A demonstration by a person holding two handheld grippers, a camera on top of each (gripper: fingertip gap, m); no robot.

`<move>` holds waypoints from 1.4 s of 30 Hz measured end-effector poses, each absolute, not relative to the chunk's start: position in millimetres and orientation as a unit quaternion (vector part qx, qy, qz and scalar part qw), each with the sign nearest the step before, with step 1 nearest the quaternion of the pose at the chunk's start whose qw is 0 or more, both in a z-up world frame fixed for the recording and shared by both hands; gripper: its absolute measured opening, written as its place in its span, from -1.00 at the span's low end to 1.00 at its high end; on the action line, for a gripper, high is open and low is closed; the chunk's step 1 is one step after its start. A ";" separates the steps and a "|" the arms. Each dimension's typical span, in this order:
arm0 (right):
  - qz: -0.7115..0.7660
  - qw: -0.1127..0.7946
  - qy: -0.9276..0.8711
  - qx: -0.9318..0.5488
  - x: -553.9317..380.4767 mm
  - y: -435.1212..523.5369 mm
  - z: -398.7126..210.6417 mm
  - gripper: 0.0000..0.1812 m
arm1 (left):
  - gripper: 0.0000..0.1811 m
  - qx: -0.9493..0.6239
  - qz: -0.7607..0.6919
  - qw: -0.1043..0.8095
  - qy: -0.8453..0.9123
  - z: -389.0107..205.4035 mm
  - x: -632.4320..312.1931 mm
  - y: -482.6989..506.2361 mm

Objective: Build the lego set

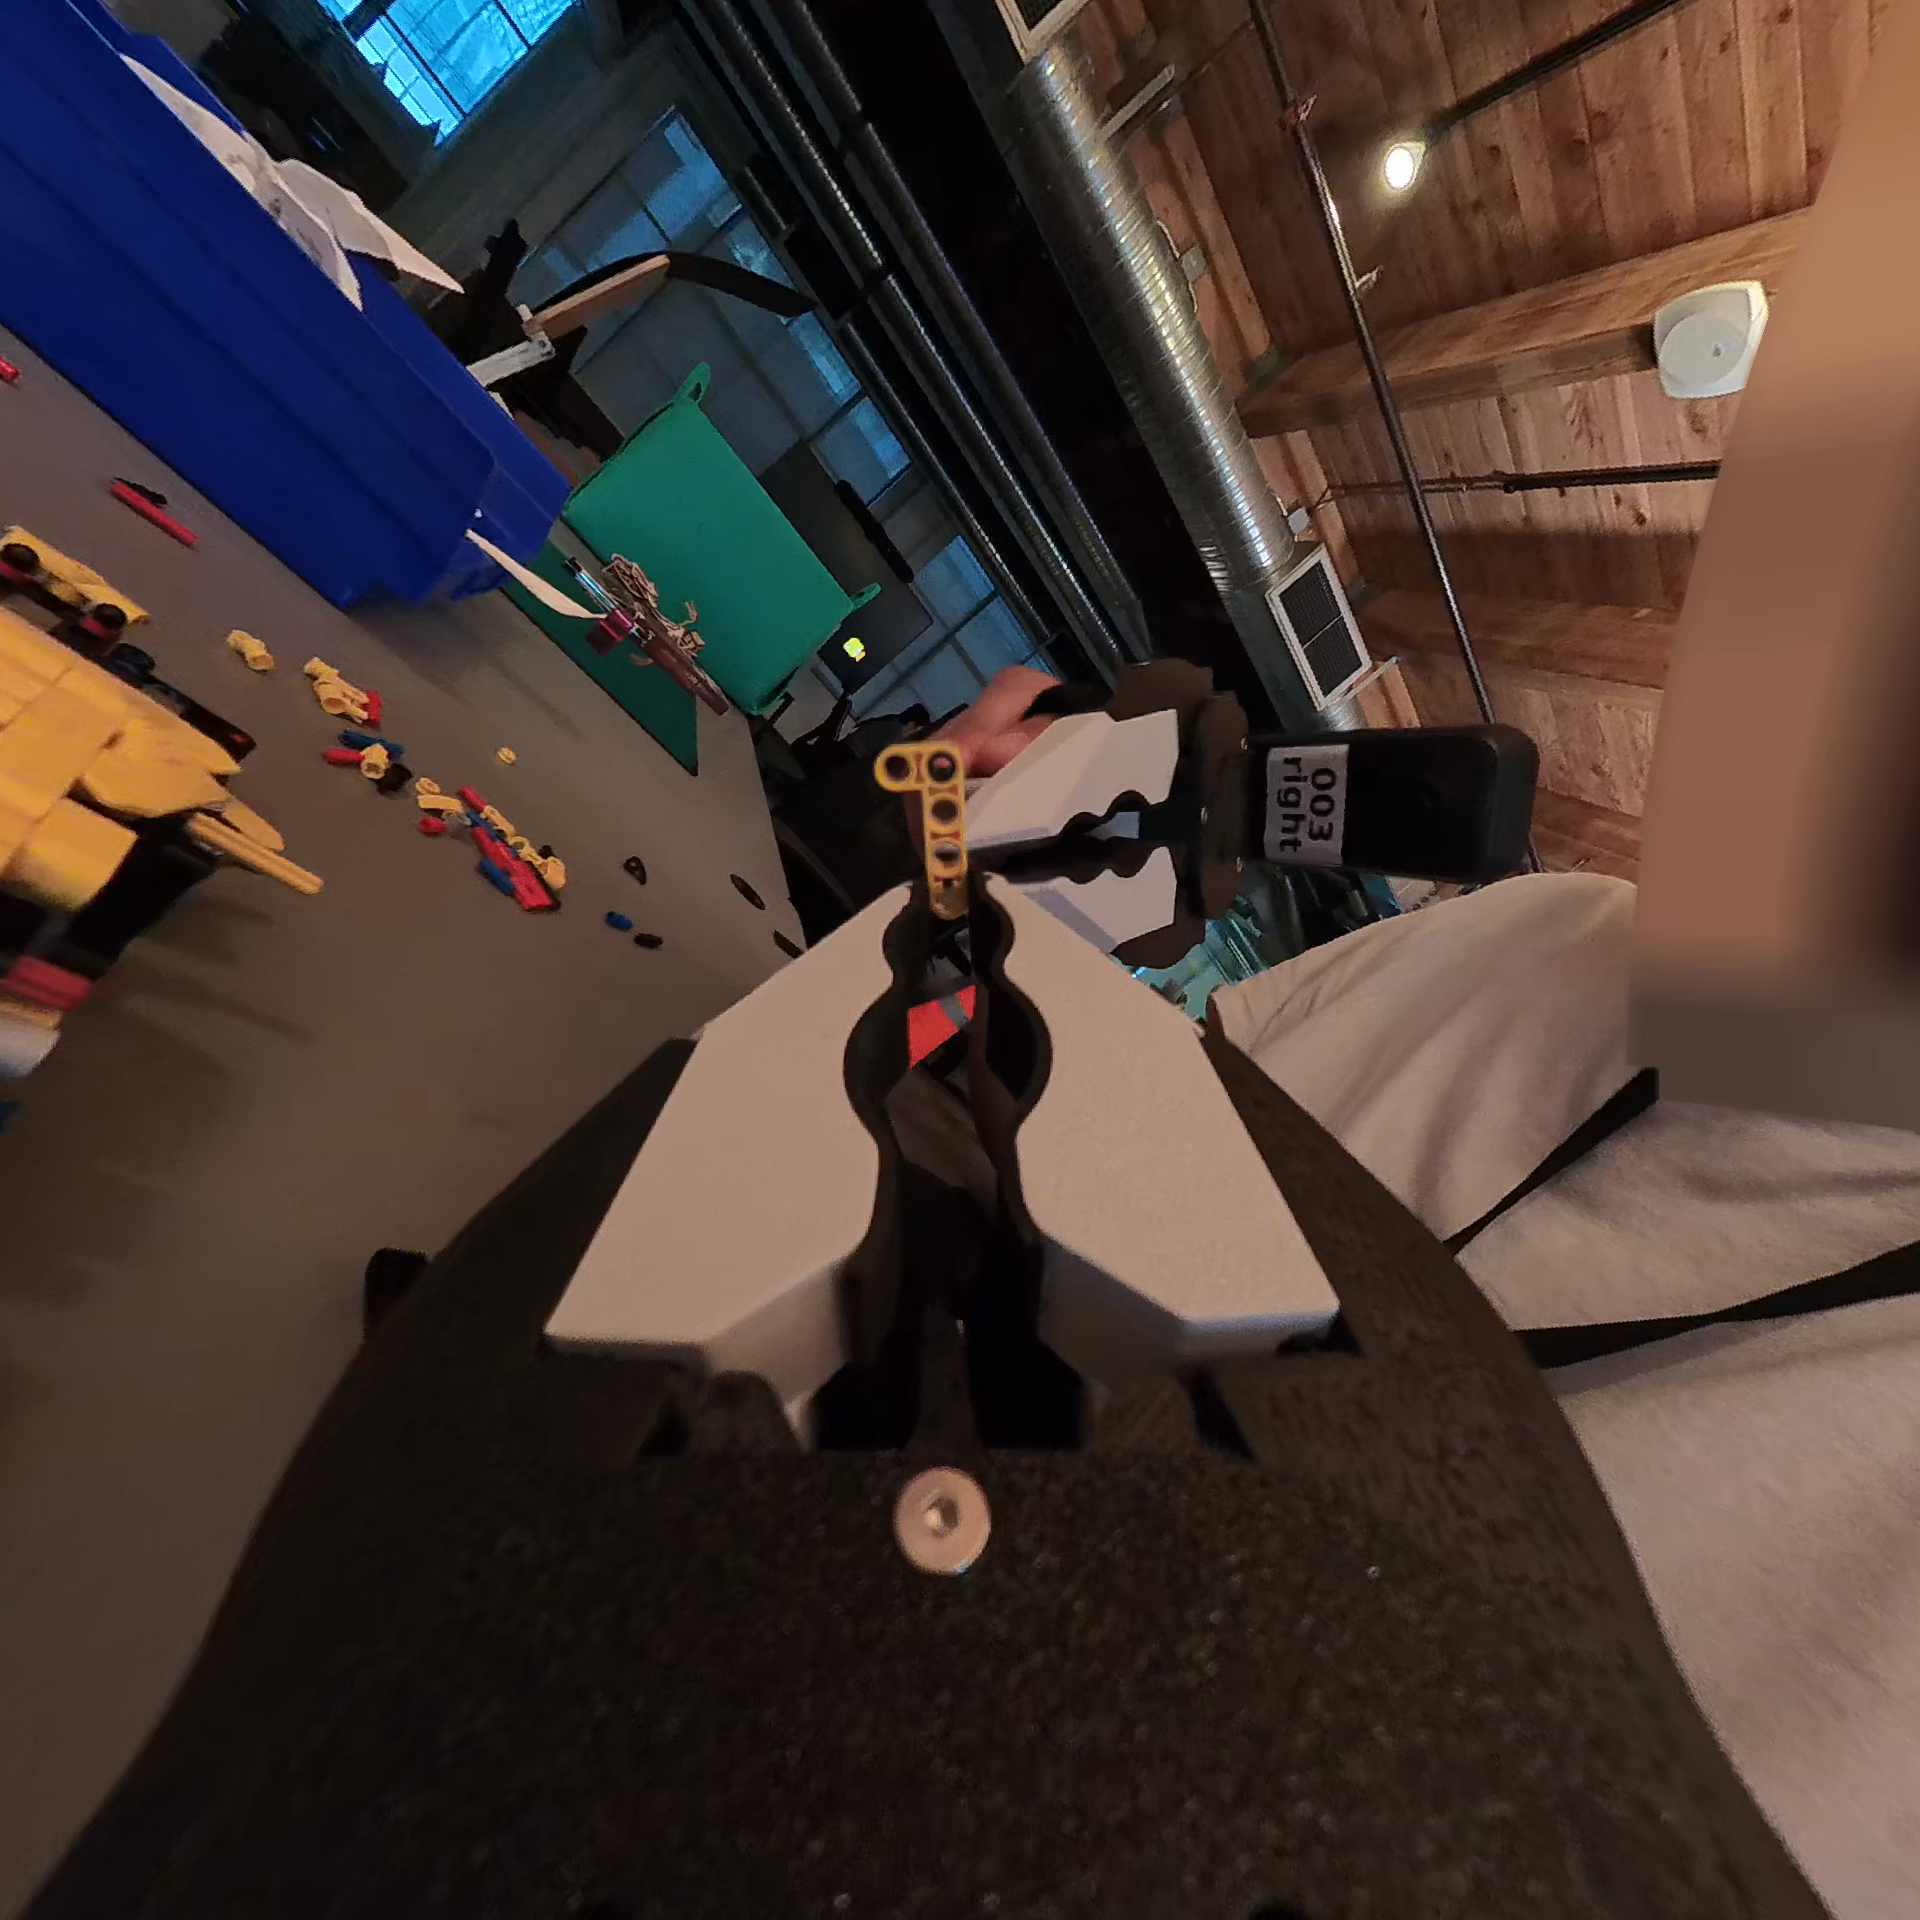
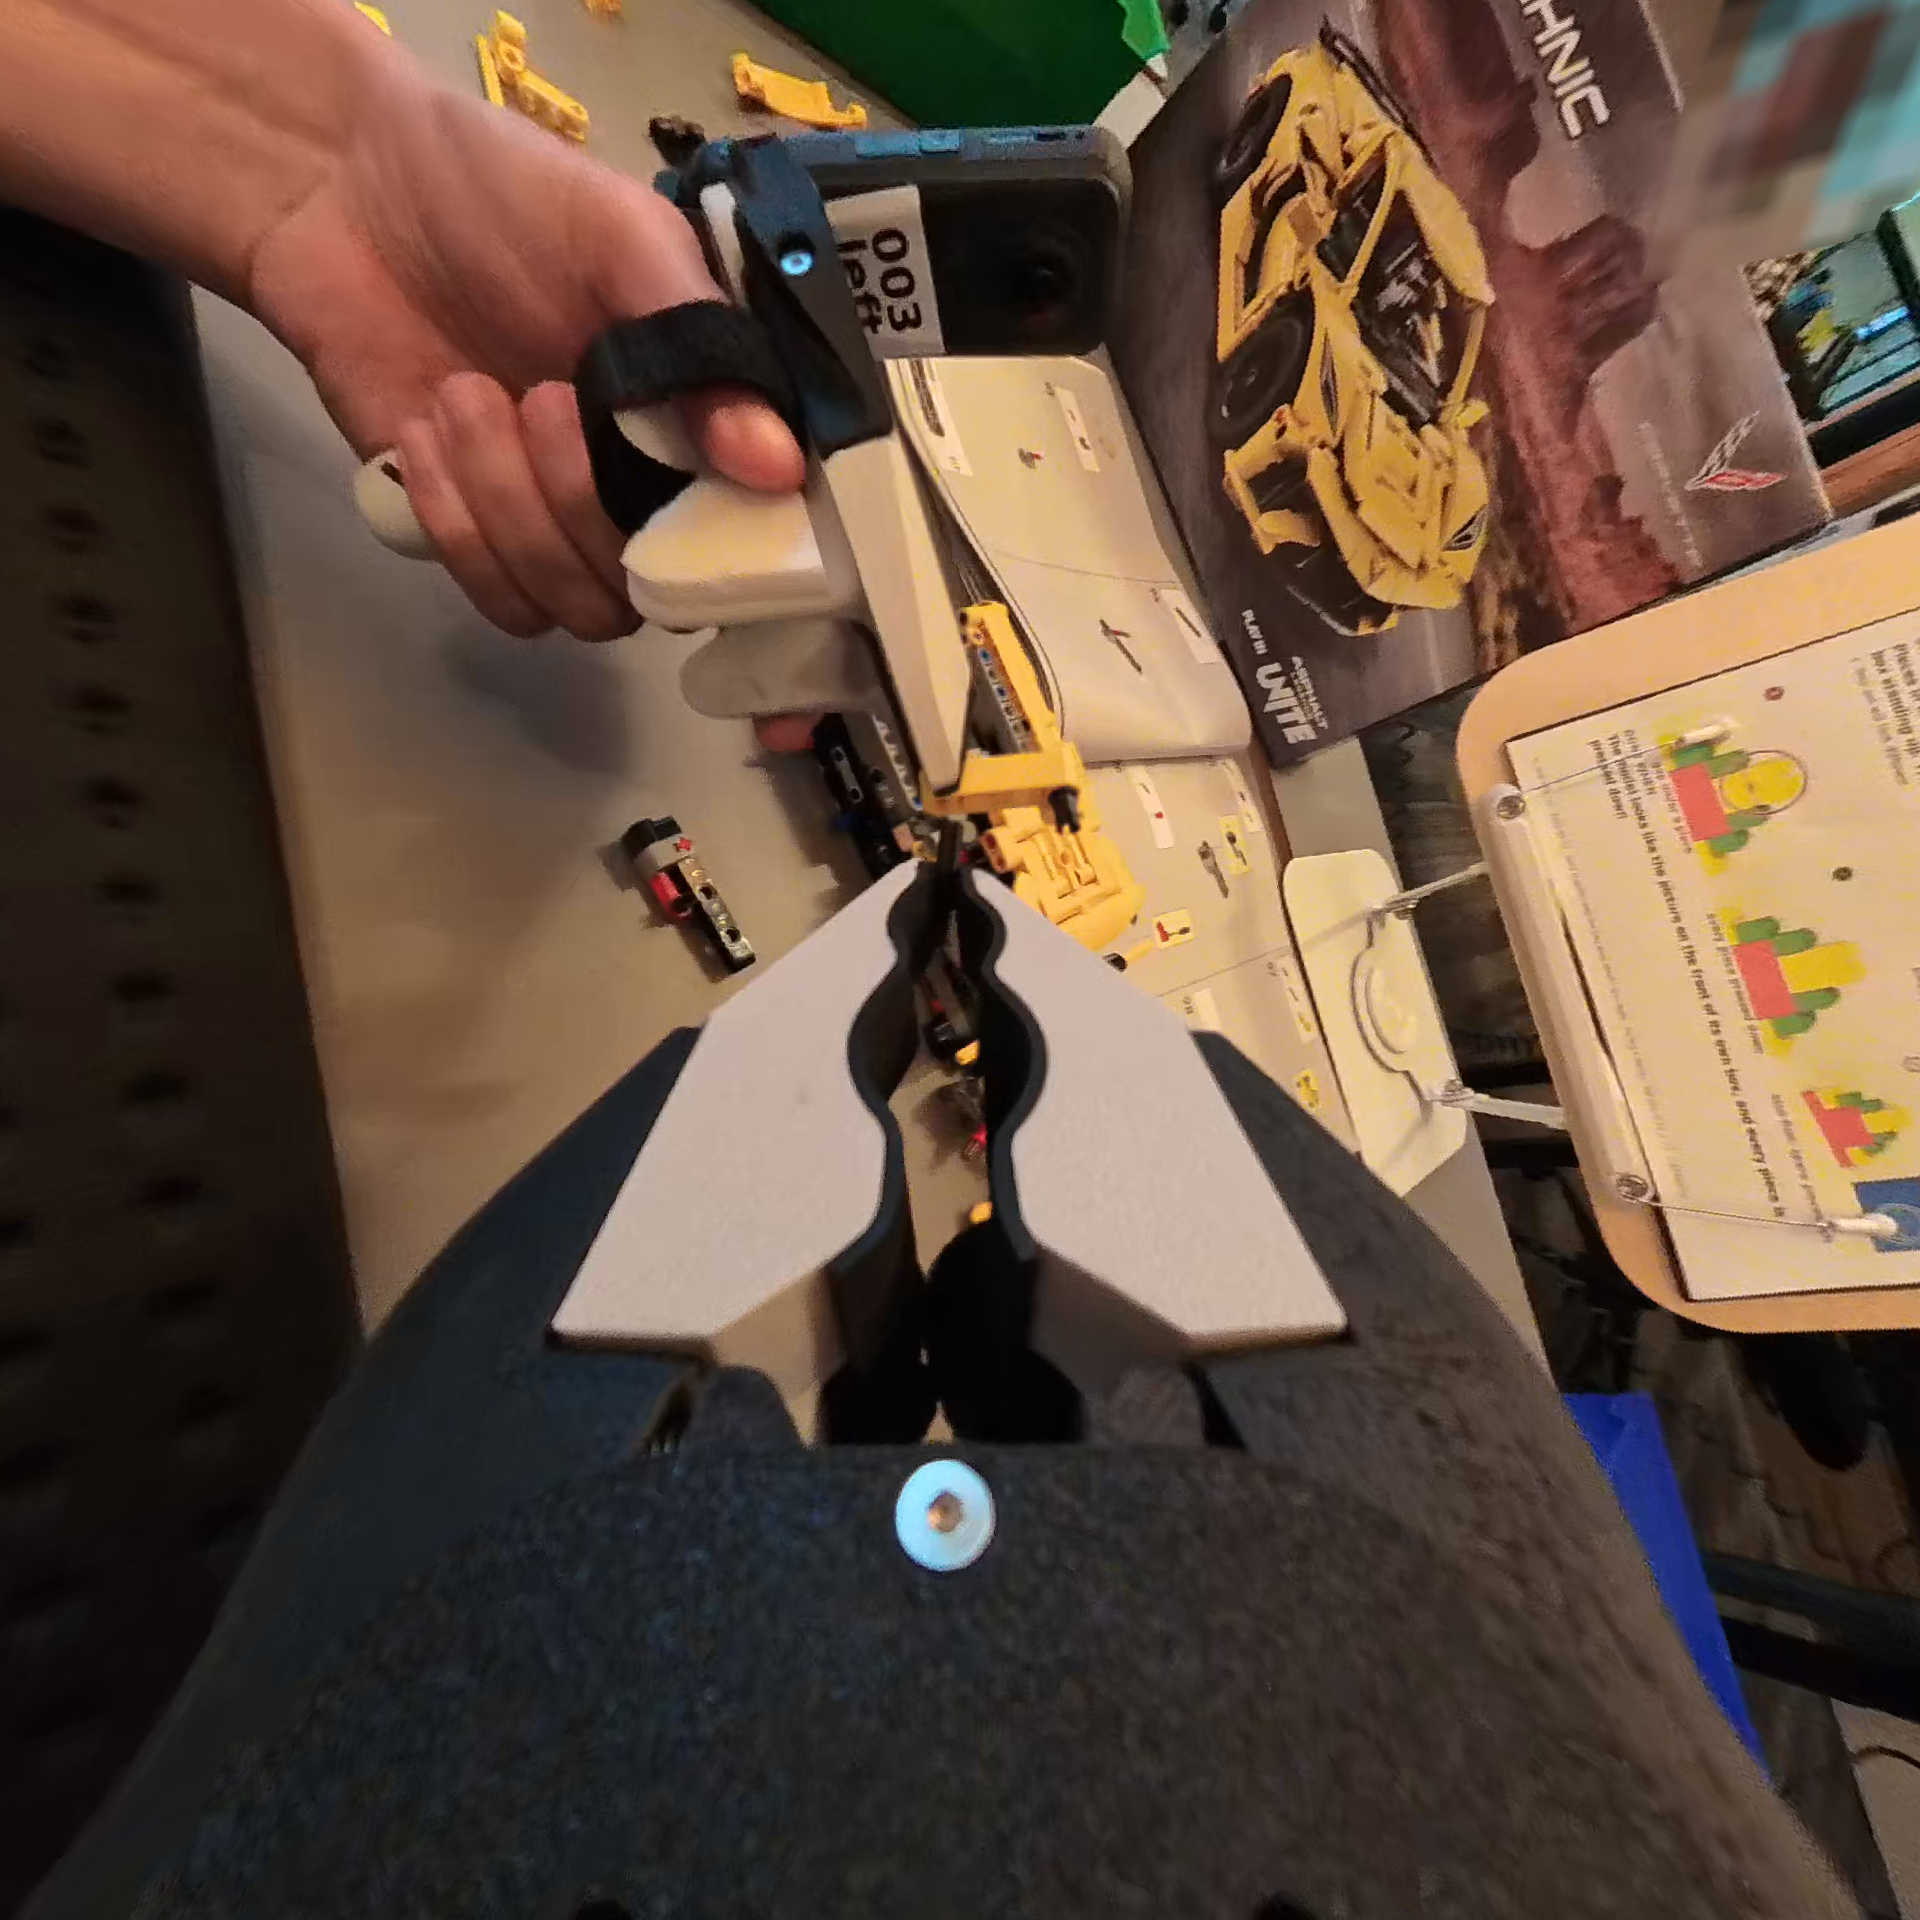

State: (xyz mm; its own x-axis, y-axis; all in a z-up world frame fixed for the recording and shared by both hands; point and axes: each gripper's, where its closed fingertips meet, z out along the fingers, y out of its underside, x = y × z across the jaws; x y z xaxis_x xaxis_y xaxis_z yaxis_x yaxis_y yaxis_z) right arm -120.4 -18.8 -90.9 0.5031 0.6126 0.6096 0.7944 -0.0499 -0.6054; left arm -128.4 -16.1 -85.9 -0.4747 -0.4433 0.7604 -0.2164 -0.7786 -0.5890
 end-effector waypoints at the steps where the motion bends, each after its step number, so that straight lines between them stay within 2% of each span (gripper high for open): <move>1: -0.101 0.484 -0.495 -0.715 -120.9 -18.1 -91.6 -0.98 | -0.93 -0.506 -0.795 0.070 0.327 -85.7 -128.4 -17.0; 11: -0.149 0.439 -0.528 -0.711 -120.5 -15.0 -102.7 -0.98 | -0.93 -0.530 -0.769 0.090 0.346 -95.6 -124.8 -16.3; 20: -0.179 0.388 -0.530 -0.733 -112.8 -12.8 -124.4 -0.98 | -0.93 -0.574 -0.684 0.168 0.417 -117.8 -116.6 -14.6; 27: -0.087 0.430 -0.505 -0.744 -115.0 -17.2 -120.1 -0.98 | -0.92 -0.561 -0.713 0.138 0.396 -112.7 -117.6 -18.8; 32: -0.053 0.467 -0.489 -0.735 -119.2 -18.8 -112.2 -0.98 | -0.93 -0.540 -0.770 0.064 0.335 -103.7 -121.5 -19.4; 35: -0.033 0.471 -0.480 -0.739 -119.6 -19.9 -112.5 -0.98 | -0.93 -0.536 -0.766 0.070 0.346 -102.9 -121.5 -22.4; 42: -0.103 0.423 -0.507 -0.744 -113.9 -19.3 -131.9 -0.98 | -0.93 -0.586 -0.699 0.107 0.395 -127.0 -115.7 -19.7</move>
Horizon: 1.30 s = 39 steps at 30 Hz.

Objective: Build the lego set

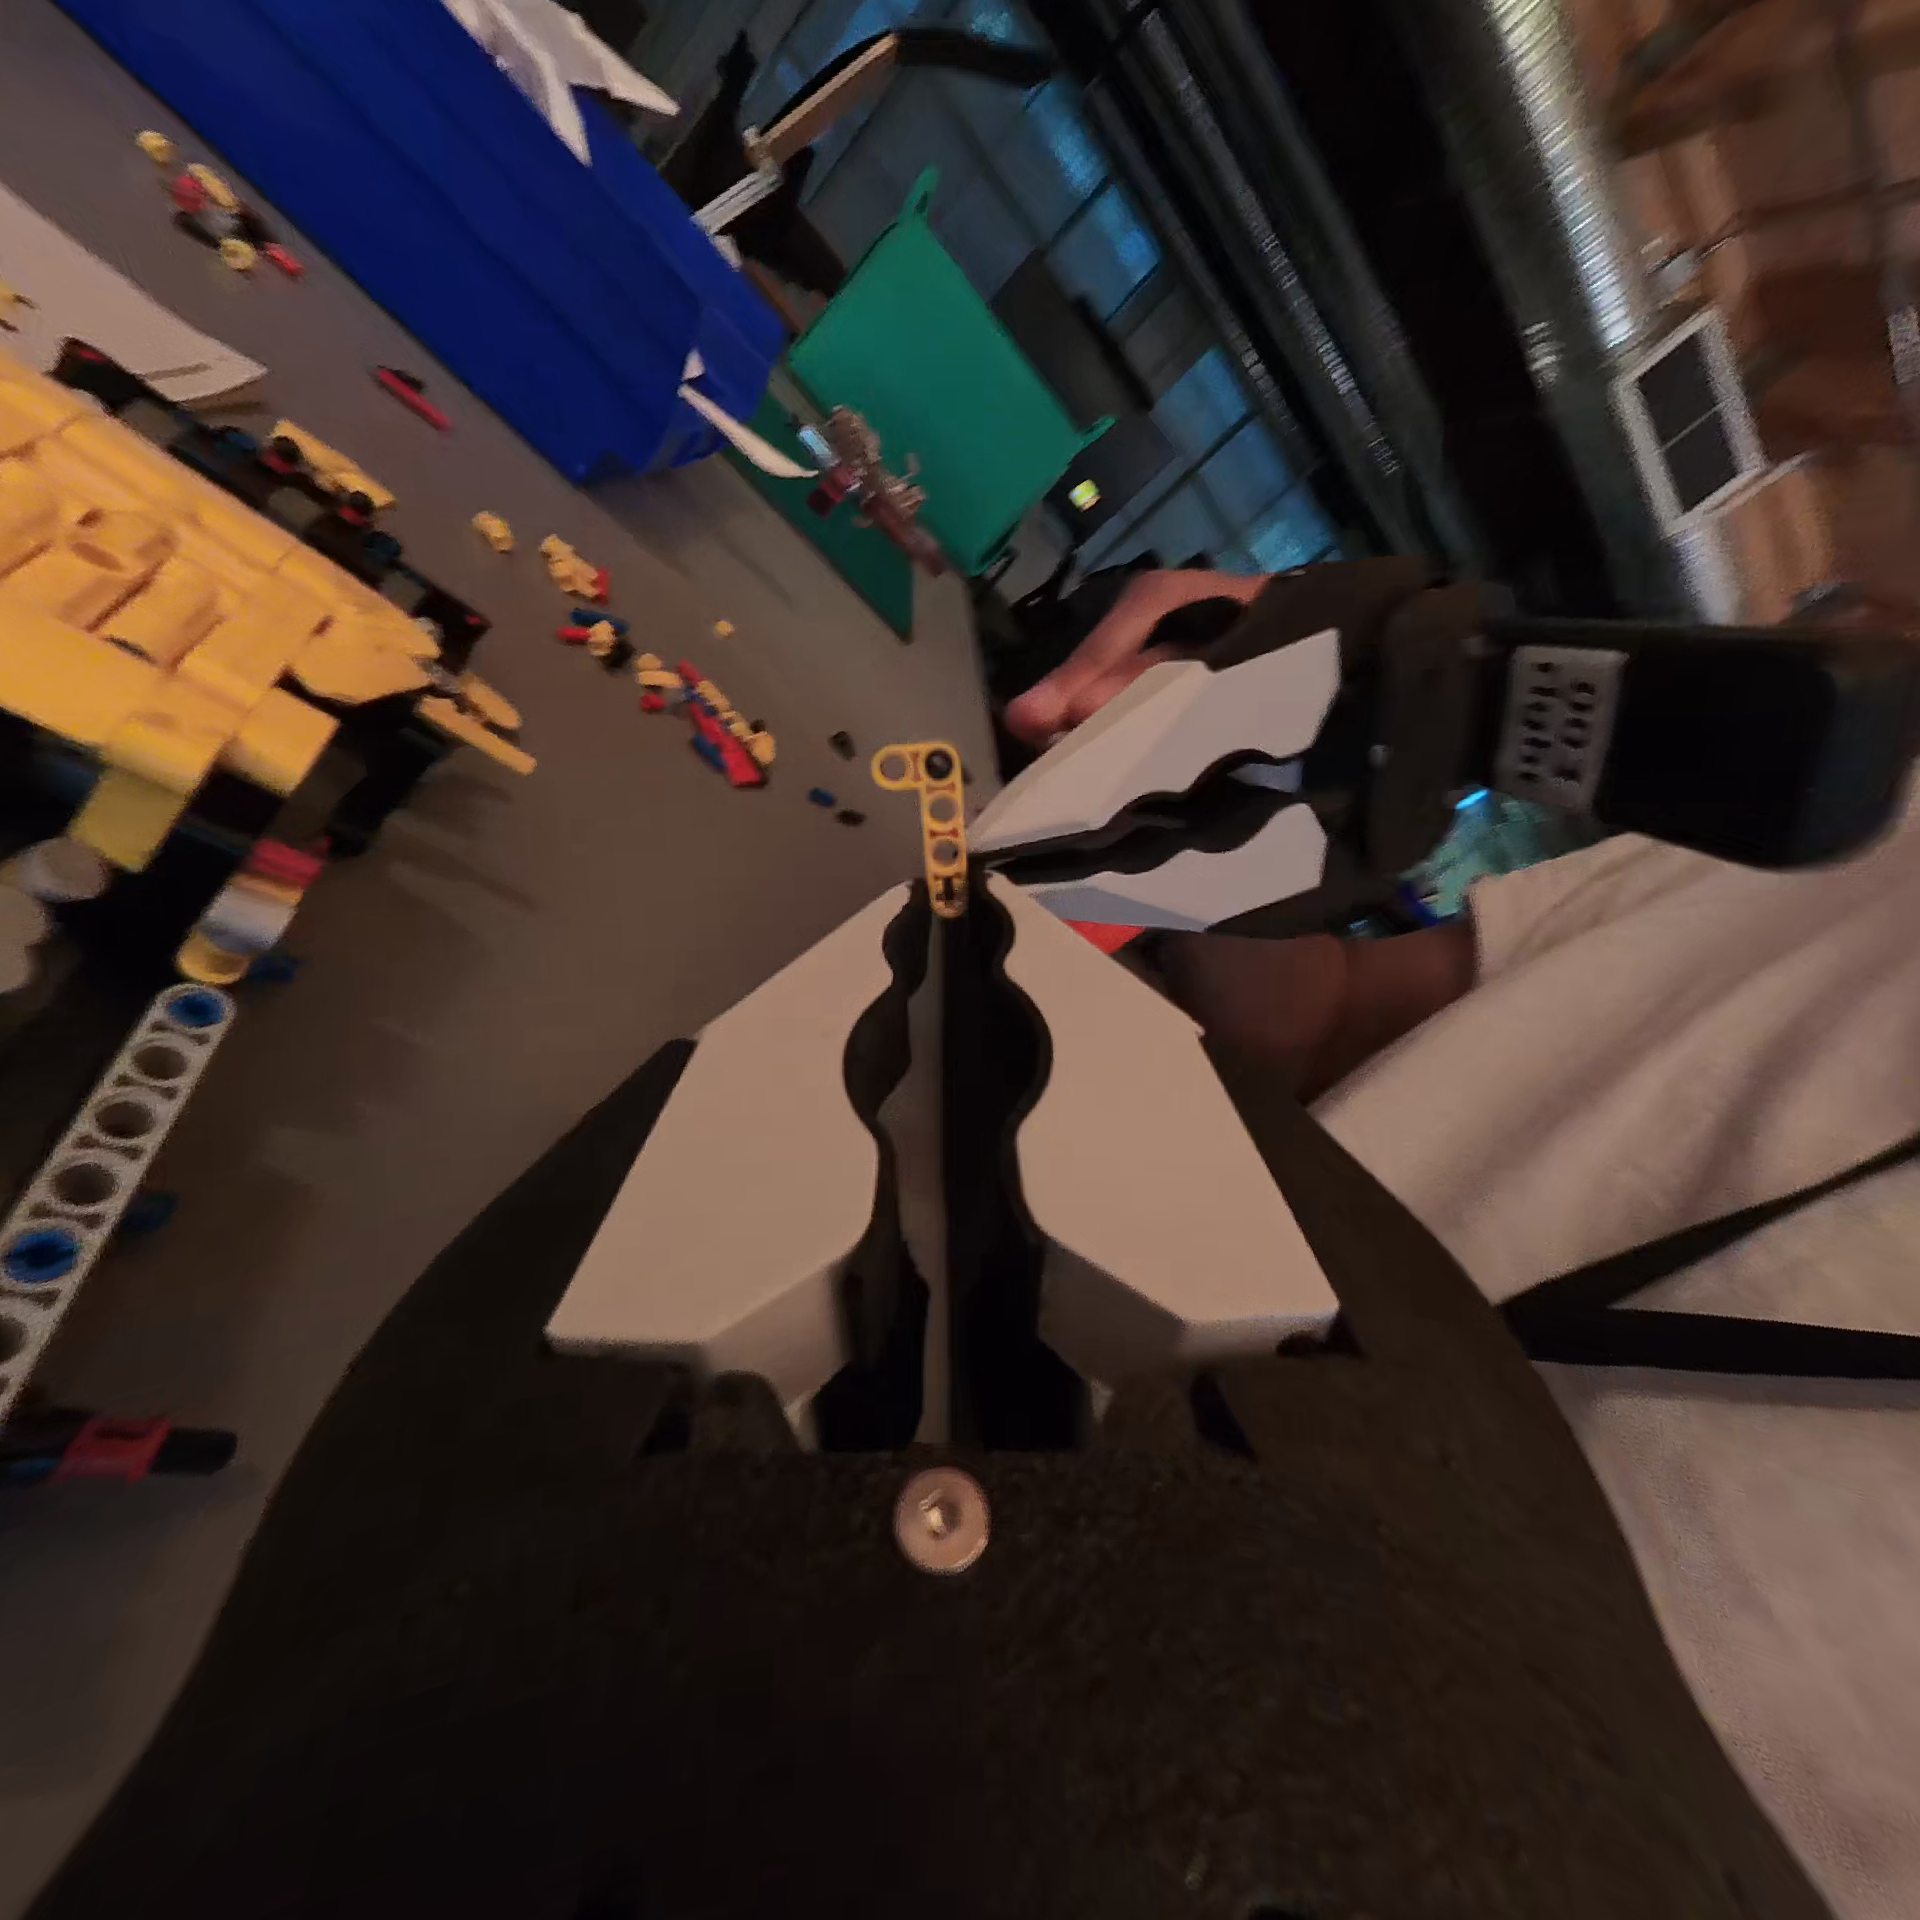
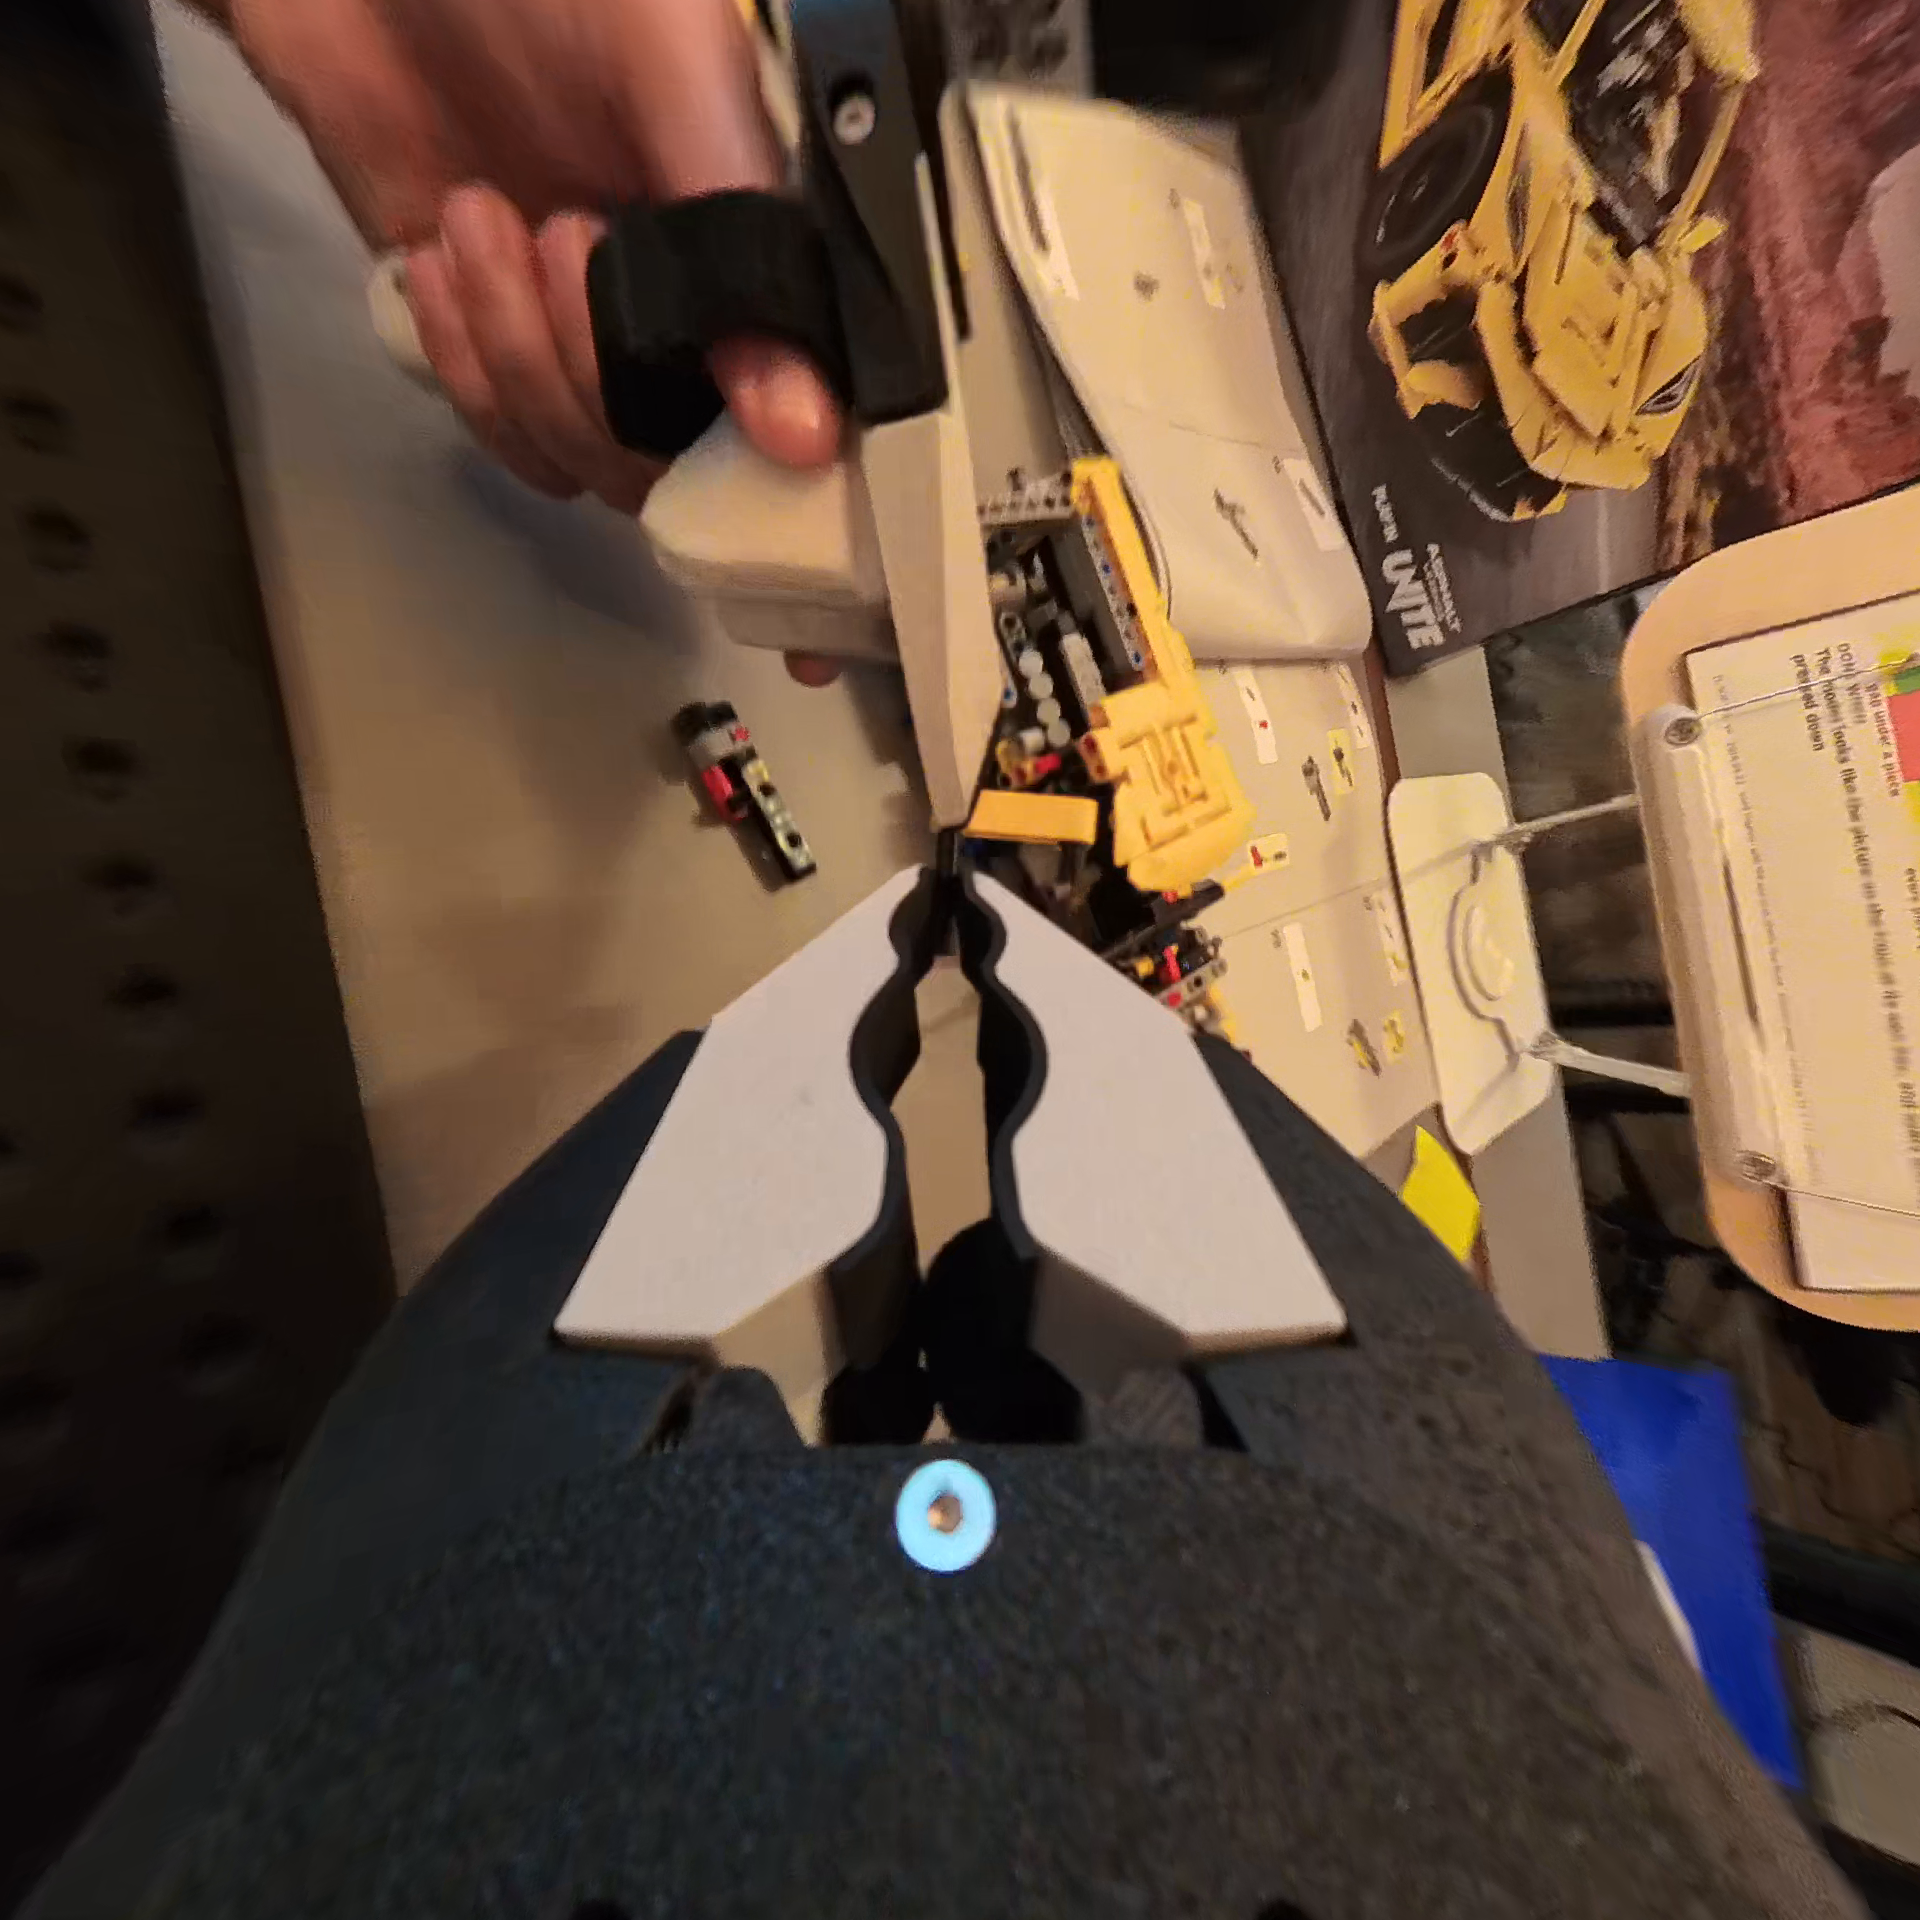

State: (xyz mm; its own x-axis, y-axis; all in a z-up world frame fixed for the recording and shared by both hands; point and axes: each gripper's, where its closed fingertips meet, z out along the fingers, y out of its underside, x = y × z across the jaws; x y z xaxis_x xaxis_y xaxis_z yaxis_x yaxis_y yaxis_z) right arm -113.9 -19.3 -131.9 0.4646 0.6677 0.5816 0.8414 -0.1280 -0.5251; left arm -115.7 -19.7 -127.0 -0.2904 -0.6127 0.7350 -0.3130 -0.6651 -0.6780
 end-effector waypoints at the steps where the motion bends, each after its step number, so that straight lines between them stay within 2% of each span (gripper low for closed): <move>1: -0.126 0.408 -0.514 -0.744 -112.7 -18.8 -136.6 -0.98 | -0.93 -0.598 -0.682 0.118 0.405 -132.6 -114.3 -18.2; 4: -0.139 0.381 -0.513 -0.756 -109.9 -17.0 -149.2 -0.98 | -0.93 -0.621 -0.635 0.149 0.434 -146.2 -111.2 -15.6; 15: -0.028 0.421 -0.469 -0.776 -111.5 -18.8 -153.4 -0.98 | -0.93 -0.621 -0.654 0.110 0.418 -147.3 -111.4 -19.6; 18: 0.014 0.395 -0.455 -0.798 -104.9 -24.1 -172.1 -0.97 | -0.93 -0.637 -0.634 0.113 0.424 -156.0 -108.8 -17.8; 21: 0.057 0.331 -0.462 -0.821 -94.6 -41.8 -203.9 -0.97 | -0.93 -0.651 -0.605 0.140 0.437 -162.6 -110.5 -9.8; 26: 0.120 0.295 -0.475 -0.820 -90.8 -62.4 -226.5 -0.96 | -0.93 -0.645 -0.619 0.131 0.429 -158.4 -109.2 -13.2; 31: 0.151 0.311 -0.470 -0.812 -88.4 -66.0 -233.3 -0.95 | -0.93 -0.641 -0.615 0.138 0.437 -157.4 -109.2 -14.3; 34: 0.155 0.326 -0.474 -0.803 -85.7 -68.4 -232.5 -0.86 | -0.93 -0.640 -0.614 0.138 0.441 -157.5 -109.1 -15.7; 39: 0.147 0.353 -0.475 -0.793 -82.6 -69.2 -229.5 -0.86 | -0.93 -0.637 -0.618 0.137 0.441 -156.0 -108.8 -17.2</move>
State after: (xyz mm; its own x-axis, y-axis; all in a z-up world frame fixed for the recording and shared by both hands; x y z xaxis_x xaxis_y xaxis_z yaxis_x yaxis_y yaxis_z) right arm -82.6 -69.2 -229.5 0.5062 0.8563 0.1025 0.6486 -0.2997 -0.6996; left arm -108.8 -17.2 -156.0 -0.1522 -0.7303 0.6660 -0.3930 -0.5736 -0.7187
